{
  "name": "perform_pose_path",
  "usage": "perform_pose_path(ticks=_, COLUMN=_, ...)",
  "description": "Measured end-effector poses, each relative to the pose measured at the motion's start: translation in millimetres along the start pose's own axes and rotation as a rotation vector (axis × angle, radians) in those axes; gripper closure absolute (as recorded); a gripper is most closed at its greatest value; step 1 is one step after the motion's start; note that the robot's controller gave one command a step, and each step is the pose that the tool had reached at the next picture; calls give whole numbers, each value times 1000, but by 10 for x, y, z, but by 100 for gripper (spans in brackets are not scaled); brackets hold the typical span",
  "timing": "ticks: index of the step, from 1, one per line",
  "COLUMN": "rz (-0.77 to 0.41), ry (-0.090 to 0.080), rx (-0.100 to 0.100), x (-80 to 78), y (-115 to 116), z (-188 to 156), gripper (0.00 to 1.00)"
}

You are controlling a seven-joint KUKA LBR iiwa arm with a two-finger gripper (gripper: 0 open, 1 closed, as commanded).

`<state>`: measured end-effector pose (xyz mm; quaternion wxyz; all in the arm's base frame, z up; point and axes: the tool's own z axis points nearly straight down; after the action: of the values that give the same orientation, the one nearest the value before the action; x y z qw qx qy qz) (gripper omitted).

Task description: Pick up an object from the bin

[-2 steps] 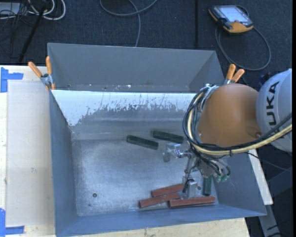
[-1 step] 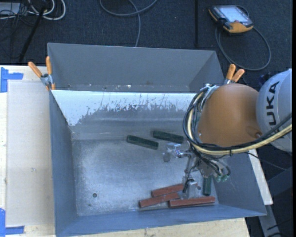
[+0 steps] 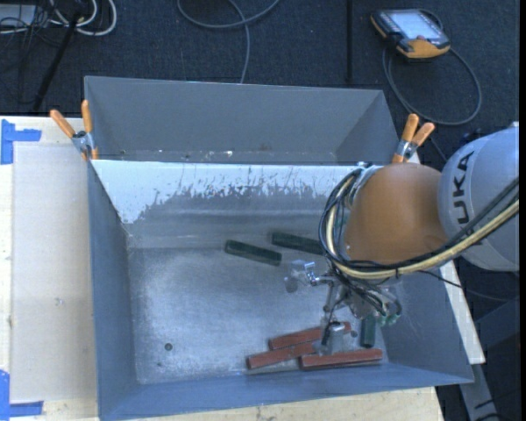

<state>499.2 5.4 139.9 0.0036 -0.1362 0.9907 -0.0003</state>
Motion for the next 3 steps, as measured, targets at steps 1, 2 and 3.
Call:
perform_pose_path(ticks=1, rz=255, ry=13, rx=-2, x=-4, y=-87, z=690, gripper=100)
perform_pose_path(ticks=2, rz=256, ry=-10, rx=1, x=-53, y=-102, z=677, gripper=0)
perform_pose_path(ticks=3, rz=256, ry=-10, rx=1, x=-53, y=-103, z=677, gripper=0)
